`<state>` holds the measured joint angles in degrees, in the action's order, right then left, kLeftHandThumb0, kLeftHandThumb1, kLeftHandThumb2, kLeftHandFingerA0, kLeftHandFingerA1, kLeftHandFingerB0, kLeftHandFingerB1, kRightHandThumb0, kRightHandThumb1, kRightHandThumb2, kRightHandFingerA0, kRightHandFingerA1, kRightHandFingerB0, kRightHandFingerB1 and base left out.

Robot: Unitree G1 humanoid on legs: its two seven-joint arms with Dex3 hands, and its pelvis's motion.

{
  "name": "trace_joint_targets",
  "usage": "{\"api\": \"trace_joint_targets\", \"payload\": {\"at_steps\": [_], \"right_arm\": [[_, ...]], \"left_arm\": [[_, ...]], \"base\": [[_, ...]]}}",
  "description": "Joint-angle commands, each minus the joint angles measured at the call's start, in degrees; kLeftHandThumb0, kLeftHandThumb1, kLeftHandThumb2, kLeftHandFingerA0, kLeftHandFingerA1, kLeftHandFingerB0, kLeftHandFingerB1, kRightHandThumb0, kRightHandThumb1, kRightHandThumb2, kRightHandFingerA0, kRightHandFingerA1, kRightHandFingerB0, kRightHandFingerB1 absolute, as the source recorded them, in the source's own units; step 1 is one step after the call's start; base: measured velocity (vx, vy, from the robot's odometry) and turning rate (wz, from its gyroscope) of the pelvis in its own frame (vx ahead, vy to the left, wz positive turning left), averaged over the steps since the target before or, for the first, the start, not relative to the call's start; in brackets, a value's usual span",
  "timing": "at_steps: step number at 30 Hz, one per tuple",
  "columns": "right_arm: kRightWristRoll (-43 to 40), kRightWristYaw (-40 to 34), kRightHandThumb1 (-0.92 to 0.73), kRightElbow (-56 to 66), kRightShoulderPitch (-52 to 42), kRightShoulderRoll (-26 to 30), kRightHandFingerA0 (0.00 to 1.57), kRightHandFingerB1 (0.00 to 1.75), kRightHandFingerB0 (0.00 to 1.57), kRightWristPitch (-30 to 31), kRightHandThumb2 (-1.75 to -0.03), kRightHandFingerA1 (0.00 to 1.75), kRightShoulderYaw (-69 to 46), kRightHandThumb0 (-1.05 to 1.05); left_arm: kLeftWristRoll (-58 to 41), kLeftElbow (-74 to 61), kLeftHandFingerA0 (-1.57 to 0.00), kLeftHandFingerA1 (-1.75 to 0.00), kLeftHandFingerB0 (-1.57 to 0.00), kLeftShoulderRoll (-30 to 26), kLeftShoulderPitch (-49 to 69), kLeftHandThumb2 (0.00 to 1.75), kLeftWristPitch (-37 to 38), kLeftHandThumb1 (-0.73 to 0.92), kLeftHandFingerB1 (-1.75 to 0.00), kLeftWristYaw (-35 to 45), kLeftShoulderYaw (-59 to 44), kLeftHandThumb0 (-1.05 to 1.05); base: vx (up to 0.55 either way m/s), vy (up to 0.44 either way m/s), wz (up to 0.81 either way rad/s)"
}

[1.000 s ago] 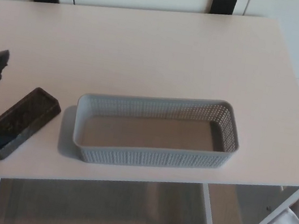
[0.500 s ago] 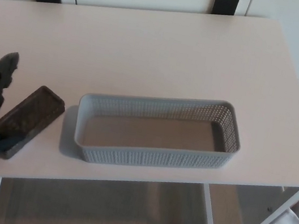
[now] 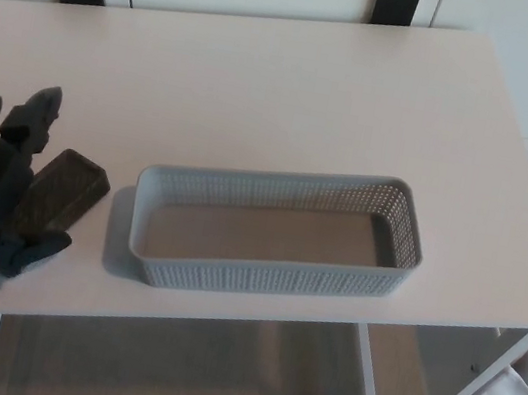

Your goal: The robot walks towards a desk on which an eraser is kept on the left hand side and a container is kept on the right hand side. The robot picks up the eraser using its left hand and places it in the container.

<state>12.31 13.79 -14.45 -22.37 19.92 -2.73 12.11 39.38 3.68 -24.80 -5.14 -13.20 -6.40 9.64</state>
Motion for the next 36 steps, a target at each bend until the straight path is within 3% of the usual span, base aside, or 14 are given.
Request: {"api": "trace_joint_targets", "payload": {"at_steps": [1,23,24,28,29,30,31,32,33,34,35,36], "right_arm": [[0.8,0.7,-0.54,0.5,-0.4,1.1,0.55,0.37,0.42,0.4,-0.57,0.41,0.2,-0.3],[1.7,1.4,-0.54,0.8,0.2,1.6,0.55,0.37,0.43,0.8,-0.56,0.4,0.8,-0.32],[1.8,1.4,-0.54,0.8,0.2,1.7,0.55,0.37,0.43,0.9,-0.57,0.4,0.8,-0.32],[2.1,1.5,-0.55,1.3,0.0,1.8,0.55,0.37,0.43,1.2,-0.57,0.4,0.9,-0.32],[2.1,1.5,-0.54,0.9,0.3,1.7,0.56,0.37,0.43,1.2,-0.56,0.4,1.0,-0.32],[2.1,1.5,-0.54,1.0,0.2,1.7,0.56,0.37,0.44,1.2,-0.56,0.4,1.0,-0.32],[2.0,1.7,-0.54,1.3,0.1,1.7,0.55,0.37,0.43,1.5,-0.57,0.4,0.9,-0.31],[2.0,1.7,-0.54,1.3,0.1,1.7,0.55,0.37,0.43,1.5,-0.57,0.4,0.9,-0.31],[2.0,1.7,-0.54,1.1,0.4,1.6,0.56,0.37,0.43,1.1,-0.57,0.4,0.9,-0.31],[2.0,1.9,-0.54,1.3,0.4,1.7,0.56,0.37,0.43,1.3,-0.57,0.4,0.9,-0.31],[2.1,1.9,-0.55,1.5,0.4,1.8,0.55,0.37,0.43,1.6,-0.57,0.4,0.9,-0.32],[2.4,2.1,-0.55,1.8,0.4,2.0,0.55,0.37,0.43,1.8,-0.57,0.4,1.1,-0.32]], "left_arm": [[0.7,-0.6,0.0,-0.24,0.0,-0.4,0.6,0.76,-2.5,0.36,-0.1,1.0,-0.6,-0.58],[1.0,8.3,0.0,-0.44,-0.02,0.8,-1.9,0.77,-2.5,0.28,-0.29,-0.1,2.2,-0.48],[1.3,8.5,-0.07,-0.4,-0.06,1.0,-1.9,0.52,-2.7,0.38,-0.25,-0.2,2.6,-0.61],[1.9,8.6,-0.08,-0.4,-0.07,1.2,-1.9,0.52,-3.2,0.38,-0.24,0.0,3.7,-0.61],[1.8,8.8,-0.13,-0.48,-0.09,1.4,-1.8,0.71,-3.4,0.36,-0.22,0.8,4.2,-0.61],[2.0,8.9,-0.24,-0.52,-0.07,1.3,-1.8,0.73,-3.5,0.36,-0.22,1.0,4.6,-0.61],[1.9,9.2,-0.47,-0.61,-0.08,0.9,-1.9,0.75,-2.9,0.39,-0.26,1.5,5.0,-0.57],[1.9,9.2,-0.47,-0.61,-0.08,0.9,-2.0,0.75,-2.9,0.39,-0.26,1.4,5.1,-0.57],[0.6,8.8,-0.8,-0.95,-0.16,-0.3,-2.3,0.57,-1.5,0.56,-0.29,3.9,5.1,-0.42],[0.0,9.0,-1.13,-1.12,-0.49,-0.9,-2.3,0.62,-0.6,0.63,-0.4,4.9,5.3,-0.3],[-0.2,8.8,-1.3,-0.91,-0.7,-1.4,-2.5,0.71,-0.9,0.68,-0.49,6.6,5.7,-0.28],[-0.7,8.4,-1.37,-0.82,-0.87,-2.4,-2.9,0.82,-1.6,0.64,-0.58,10.0,6.3,-0.24]], "base": [[0.0,0.0,0.0],[0.0,0.0,0.0],[0.0,0.0,0.0],[0.0,0.0,0.0],[0.0,0.0,0.0],[0.0,0.0,0.0],[0.0,0.0,0.0],[0.0,0.0,0.0],[0.0,0.0,0.0],[0.0,0.0,0.0],[0.0,0.0,0.0],[0.0,0.0,0.0]]}}
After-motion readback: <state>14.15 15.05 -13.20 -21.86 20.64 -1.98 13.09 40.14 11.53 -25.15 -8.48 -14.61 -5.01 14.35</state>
